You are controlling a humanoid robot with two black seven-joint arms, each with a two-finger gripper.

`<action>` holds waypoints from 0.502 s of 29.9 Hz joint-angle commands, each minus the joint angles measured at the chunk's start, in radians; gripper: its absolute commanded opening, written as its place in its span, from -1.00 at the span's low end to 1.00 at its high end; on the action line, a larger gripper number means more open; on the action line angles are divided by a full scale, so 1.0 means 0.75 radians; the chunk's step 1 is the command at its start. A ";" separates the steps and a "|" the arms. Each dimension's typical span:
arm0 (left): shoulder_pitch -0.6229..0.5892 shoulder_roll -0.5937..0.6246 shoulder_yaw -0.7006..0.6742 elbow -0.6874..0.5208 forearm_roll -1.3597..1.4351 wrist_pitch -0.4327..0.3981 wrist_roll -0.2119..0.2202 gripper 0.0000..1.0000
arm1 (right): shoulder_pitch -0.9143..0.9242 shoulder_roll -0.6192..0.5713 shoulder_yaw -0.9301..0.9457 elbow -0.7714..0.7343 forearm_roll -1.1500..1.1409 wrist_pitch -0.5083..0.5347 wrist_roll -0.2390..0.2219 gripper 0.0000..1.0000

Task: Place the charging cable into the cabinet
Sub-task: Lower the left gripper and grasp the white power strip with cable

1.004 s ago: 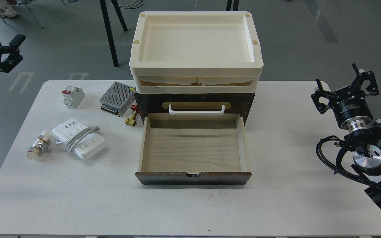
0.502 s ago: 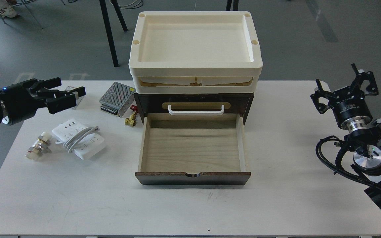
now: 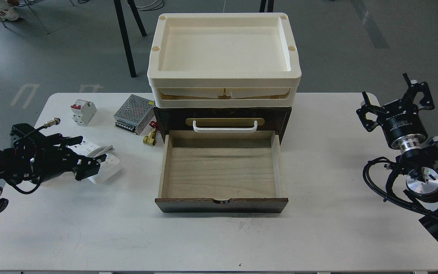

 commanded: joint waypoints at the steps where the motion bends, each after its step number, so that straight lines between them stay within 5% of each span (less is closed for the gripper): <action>1: 0.001 -0.052 0.004 0.077 -0.001 -0.006 0.002 0.77 | 0.000 0.000 0.001 0.000 -0.001 0.001 0.001 1.00; 4: -0.005 -0.077 0.004 0.118 -0.006 -0.012 0.002 0.64 | 0.000 0.002 0.001 0.000 -0.001 0.001 -0.001 1.00; 8: -0.005 -0.081 0.006 0.126 -0.006 -0.025 0.008 0.16 | 0.000 0.002 0.001 0.000 -0.003 0.001 0.001 1.00; 15: -0.005 -0.087 0.004 0.157 -0.008 -0.082 0.012 0.00 | 0.000 0.002 0.001 0.000 -0.005 0.001 0.001 1.00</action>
